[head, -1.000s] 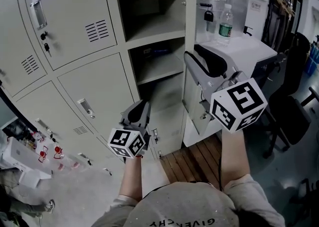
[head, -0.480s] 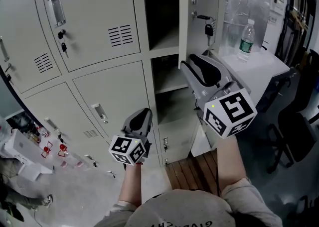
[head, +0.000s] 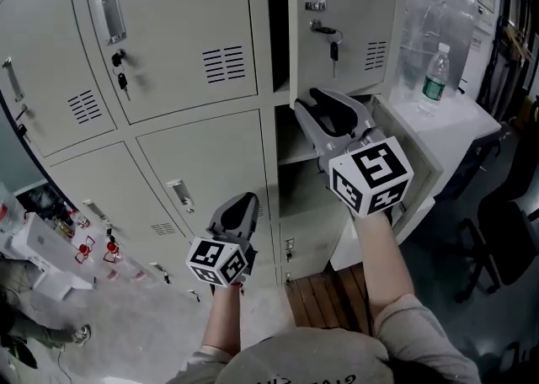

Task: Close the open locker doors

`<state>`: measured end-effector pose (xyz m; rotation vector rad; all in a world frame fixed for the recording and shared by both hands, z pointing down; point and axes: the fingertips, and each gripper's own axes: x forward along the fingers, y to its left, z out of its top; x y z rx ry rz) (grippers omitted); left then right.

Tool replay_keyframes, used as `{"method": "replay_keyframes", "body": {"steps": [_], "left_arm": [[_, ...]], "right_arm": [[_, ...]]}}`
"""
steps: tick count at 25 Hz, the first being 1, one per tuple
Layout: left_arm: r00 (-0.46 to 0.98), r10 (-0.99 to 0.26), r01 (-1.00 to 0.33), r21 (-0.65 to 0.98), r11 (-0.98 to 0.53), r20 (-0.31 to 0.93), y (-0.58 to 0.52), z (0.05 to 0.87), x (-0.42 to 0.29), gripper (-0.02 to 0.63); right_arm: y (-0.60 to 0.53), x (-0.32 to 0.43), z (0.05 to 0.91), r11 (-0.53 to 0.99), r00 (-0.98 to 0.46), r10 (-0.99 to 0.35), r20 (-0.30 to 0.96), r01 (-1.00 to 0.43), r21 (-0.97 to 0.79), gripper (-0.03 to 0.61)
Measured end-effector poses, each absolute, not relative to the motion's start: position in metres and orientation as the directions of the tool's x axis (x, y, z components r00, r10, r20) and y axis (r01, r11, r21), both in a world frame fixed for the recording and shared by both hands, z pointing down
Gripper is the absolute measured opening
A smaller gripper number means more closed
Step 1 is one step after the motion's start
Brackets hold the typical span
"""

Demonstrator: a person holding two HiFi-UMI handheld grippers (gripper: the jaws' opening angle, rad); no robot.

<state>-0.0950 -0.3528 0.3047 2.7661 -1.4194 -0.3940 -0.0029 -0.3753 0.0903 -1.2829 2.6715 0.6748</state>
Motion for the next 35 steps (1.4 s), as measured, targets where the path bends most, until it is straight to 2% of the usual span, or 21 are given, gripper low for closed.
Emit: {"method": "replay_keyframes", "body": {"steps": [18, 35], "left_arm": [[0.536, -0.822, -0.817, 0.127, -0.562, -0.192, -0.356, 0.311, -0.119, 0.017], [0.518, -0.842, -0.829, 0.156, -0.538, -0.15, -0.351, 0.333, -0.126, 0.017]], "right_arm": [[-0.438, -0.02, 0.101, 0.518, -0.588, -0.764, -0.265, -0.804, 0.29, 0.115], [-0.445, -0.02, 0.107, 0.53, -0.581, -0.763, -0.284, -0.813, 0.24, 0.107]]}}
